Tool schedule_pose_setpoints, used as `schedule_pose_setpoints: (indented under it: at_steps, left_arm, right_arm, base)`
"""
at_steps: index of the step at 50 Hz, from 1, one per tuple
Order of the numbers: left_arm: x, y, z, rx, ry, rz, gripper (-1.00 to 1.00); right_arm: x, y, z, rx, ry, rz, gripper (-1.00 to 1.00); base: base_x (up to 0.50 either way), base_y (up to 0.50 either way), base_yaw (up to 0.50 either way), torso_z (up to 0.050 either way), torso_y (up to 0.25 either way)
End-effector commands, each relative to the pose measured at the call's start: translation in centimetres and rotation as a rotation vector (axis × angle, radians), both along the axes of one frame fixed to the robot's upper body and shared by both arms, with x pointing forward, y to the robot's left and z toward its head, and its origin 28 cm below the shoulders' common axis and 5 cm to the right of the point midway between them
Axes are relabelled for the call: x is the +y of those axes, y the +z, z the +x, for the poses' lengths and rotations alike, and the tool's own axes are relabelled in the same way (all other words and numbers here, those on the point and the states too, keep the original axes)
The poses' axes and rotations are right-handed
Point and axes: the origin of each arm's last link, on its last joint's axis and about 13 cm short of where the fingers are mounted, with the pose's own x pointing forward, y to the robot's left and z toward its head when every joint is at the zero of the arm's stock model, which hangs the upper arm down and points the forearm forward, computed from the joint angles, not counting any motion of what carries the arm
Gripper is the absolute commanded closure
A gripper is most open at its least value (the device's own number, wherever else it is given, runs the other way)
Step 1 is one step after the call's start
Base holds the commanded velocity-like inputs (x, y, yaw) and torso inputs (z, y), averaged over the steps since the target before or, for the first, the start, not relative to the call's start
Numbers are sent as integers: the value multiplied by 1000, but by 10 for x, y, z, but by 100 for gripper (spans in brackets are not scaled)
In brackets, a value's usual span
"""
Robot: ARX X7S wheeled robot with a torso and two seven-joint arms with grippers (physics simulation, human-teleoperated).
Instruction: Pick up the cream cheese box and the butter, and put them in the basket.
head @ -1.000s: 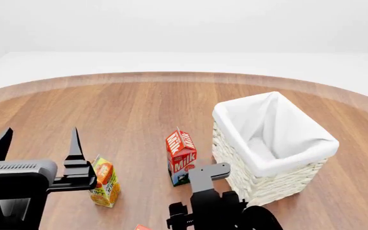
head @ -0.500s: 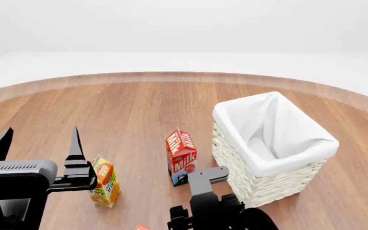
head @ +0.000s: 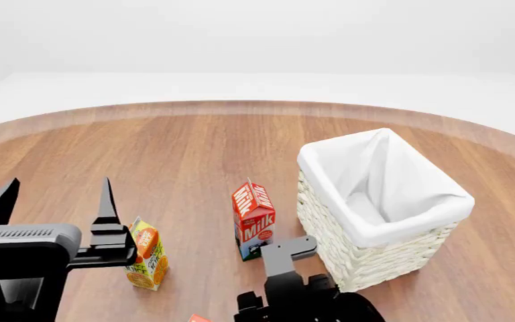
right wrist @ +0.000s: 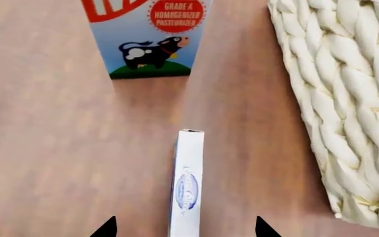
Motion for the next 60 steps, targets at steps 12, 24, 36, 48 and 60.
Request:
schedule_pose_setpoints:
  at_steps: [12,24,36,48,60]
  left_arm:
    - [0,1,-1,-2,0,1,-100]
    - [-1,0,1,-1,-5,2,-100]
    - [0,1,0,-4,-5,0,-100]
    - [-1,0,0,-3,-3,1,-100]
    - [-1,0,0,-4,-4,2,-100]
  right_arm:
    - [-1,-14,3,25,-10,-18,-100]
    - [-1,-14,4,28,-8,-13,-100]
    - [0,-12,3,22,10,10,100]
    - [-2,7,0,-15,13,51,100]
    - [-7,38,-8,-105,3,91,100]
  base:
    - [0,0,0,0,0]
    - [0,0,0,0,0]
    - [0,0,0,0,0]
    - [0,0,0,0,0]
    - [0,0,0,0,1]
